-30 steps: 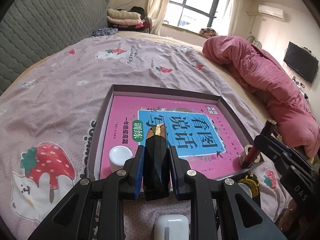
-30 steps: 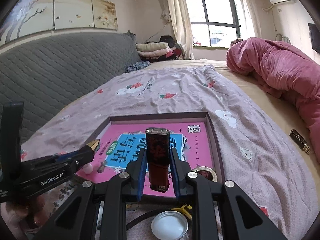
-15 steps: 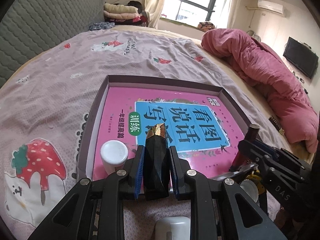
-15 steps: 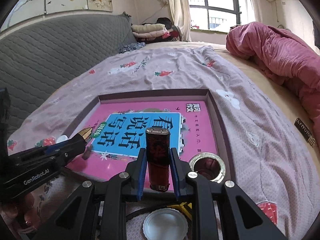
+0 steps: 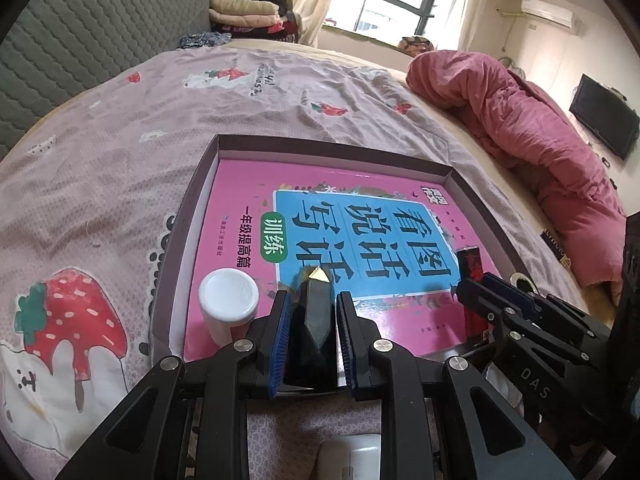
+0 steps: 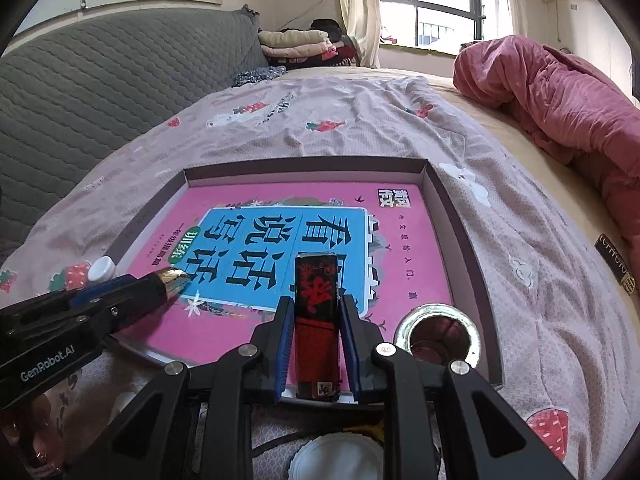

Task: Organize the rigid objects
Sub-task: 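Lower the black tube onto the book and open the left tool while the right tool lowers the lighter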

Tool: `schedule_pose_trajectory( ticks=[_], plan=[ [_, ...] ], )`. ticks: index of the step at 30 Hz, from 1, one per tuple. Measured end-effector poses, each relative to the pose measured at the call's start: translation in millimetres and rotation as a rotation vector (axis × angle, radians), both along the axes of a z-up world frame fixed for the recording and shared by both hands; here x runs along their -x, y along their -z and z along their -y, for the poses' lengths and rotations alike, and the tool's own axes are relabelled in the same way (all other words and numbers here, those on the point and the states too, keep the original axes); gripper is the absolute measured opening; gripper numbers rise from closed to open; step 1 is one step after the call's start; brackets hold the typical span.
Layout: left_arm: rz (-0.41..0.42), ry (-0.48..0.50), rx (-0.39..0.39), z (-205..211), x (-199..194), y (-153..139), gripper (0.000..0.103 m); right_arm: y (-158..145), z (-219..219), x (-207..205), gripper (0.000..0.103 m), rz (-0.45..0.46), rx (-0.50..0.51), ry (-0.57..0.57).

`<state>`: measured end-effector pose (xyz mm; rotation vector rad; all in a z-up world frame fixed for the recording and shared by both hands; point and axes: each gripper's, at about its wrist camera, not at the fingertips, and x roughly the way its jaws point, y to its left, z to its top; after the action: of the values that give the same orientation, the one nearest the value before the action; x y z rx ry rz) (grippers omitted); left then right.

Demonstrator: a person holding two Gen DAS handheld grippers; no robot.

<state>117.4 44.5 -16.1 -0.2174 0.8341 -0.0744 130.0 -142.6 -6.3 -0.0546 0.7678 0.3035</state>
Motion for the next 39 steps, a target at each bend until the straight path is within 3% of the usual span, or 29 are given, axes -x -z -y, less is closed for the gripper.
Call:
schedule_pose_trajectory(
  ticks=[39],
  plan=[
    [-0.024,0.020,-0.028,1.4,1.4,6.0,0.023,-9.2,10.4,31.4,0.023,0.019,0.025,-0.032]
  ],
)
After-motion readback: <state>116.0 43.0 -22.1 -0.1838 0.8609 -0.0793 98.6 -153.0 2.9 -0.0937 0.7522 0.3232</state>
